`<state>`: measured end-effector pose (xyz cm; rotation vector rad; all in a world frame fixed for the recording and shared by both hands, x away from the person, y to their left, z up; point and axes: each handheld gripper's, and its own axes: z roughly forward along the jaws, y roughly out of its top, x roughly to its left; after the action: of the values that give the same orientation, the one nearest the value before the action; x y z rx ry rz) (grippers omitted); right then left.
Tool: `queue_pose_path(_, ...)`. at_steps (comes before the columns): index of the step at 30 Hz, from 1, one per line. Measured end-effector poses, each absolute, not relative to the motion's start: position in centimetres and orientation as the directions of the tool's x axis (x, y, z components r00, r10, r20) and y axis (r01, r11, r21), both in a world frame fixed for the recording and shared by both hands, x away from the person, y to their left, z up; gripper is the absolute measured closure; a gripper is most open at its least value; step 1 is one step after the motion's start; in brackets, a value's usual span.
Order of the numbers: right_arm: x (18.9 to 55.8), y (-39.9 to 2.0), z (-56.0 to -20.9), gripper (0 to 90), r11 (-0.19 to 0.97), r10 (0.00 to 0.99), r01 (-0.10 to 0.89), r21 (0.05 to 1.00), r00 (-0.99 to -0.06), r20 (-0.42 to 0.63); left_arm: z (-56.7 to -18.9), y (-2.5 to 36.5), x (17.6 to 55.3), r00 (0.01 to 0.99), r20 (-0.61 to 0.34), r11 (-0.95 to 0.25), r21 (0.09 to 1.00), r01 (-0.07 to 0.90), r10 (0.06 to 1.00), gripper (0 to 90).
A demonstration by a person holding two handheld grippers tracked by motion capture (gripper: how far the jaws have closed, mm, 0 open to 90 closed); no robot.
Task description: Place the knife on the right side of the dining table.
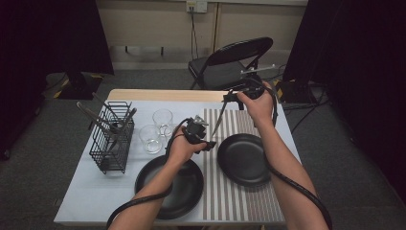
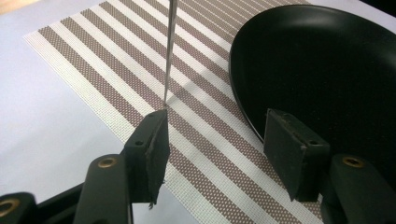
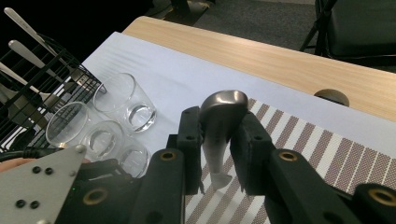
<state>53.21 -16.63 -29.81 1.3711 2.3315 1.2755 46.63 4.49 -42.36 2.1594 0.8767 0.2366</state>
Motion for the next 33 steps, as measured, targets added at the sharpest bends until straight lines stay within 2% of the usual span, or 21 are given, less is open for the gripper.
queue_pose_path(7,53.1,-16.9,-29.9,74.5,0.211,0.774,0.647,0.733,-0.569,0.279,-43.0,4.4,47.1,0.736,-0.120,-0.450,0.723,0.525,0.666,41.6)
queue_pose_path(22,53.1,-17.1,-29.9,74.5,0.213,0.772,0.653,0.727,-0.568,0.285,-43.8,3.9,48.0,0.724,-0.100,-0.465,0.705,0.536,0.683,48.8)
queue_pose_path(33,53.0,-17.6,-30.1,74.5,0.200,0.776,0.660,0.724,-0.558,0.294,-44.6,3.4,48.5,0.712,-0.105,-0.454,0.704,0.546,0.694,49.4)
